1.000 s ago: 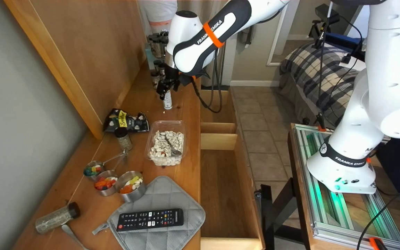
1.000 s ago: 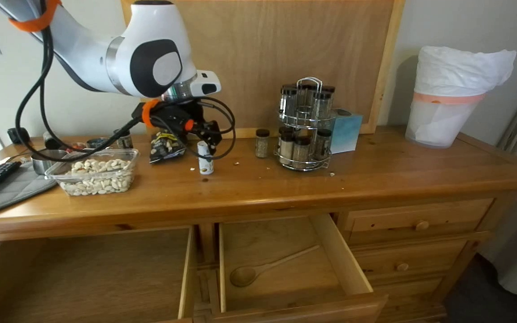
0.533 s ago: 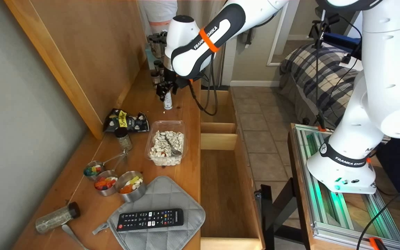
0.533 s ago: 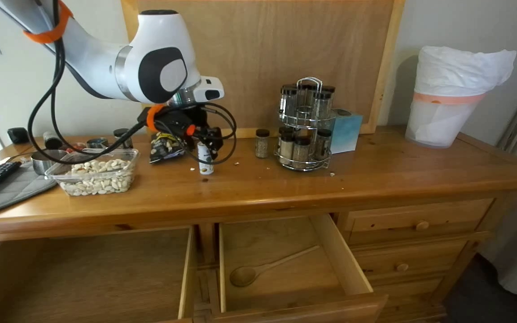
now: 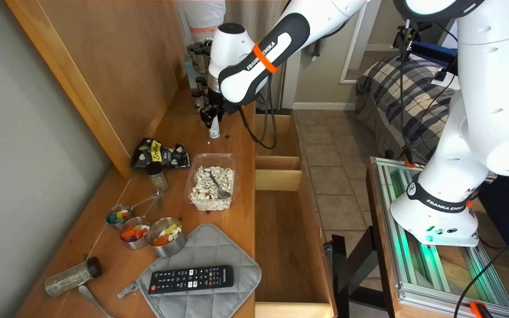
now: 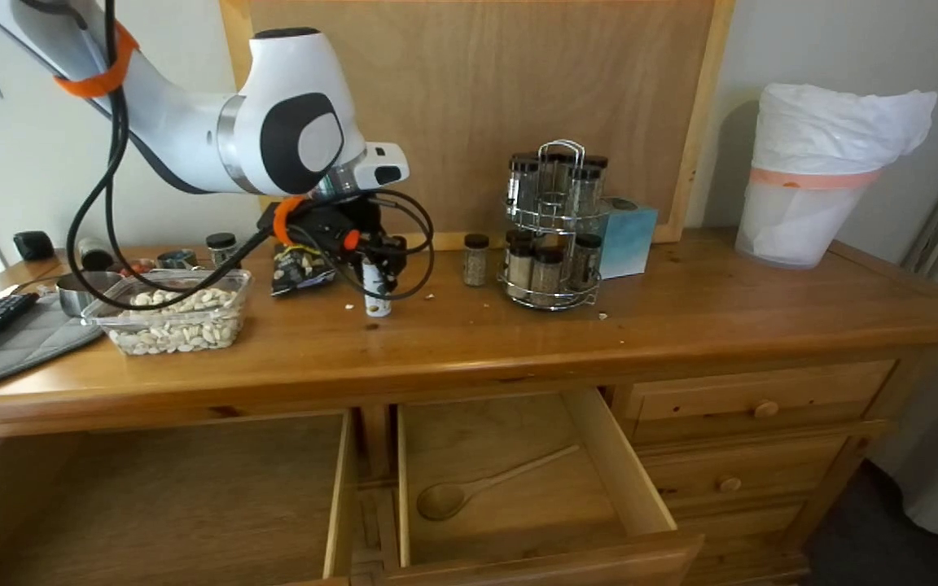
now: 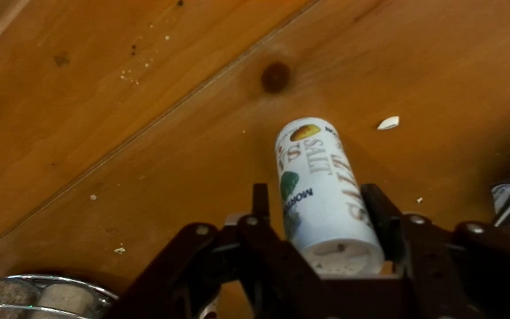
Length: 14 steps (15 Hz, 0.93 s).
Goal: Put the white bottle inside the drawer to the right
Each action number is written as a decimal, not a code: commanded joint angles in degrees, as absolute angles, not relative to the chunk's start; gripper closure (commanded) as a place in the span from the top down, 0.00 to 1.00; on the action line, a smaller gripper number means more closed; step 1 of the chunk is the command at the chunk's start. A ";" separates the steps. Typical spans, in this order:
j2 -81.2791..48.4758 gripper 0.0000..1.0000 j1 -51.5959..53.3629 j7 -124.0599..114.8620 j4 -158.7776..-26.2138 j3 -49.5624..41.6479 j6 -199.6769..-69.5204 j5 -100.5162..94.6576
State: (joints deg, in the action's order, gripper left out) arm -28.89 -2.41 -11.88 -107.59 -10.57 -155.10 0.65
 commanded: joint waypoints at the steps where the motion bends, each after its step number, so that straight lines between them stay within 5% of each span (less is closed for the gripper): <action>1: -29.50 0.31 -1.12 -14.09 -106.75 -12.07 -155.88 -1.79; 3: -26.58 0.19 -2.00 -12.49 -108.96 -11.47 -153.86 -1.26; 14: 2.24 0.19 -7.70 -13.66 -136.86 -14.69 -142.85 -4.80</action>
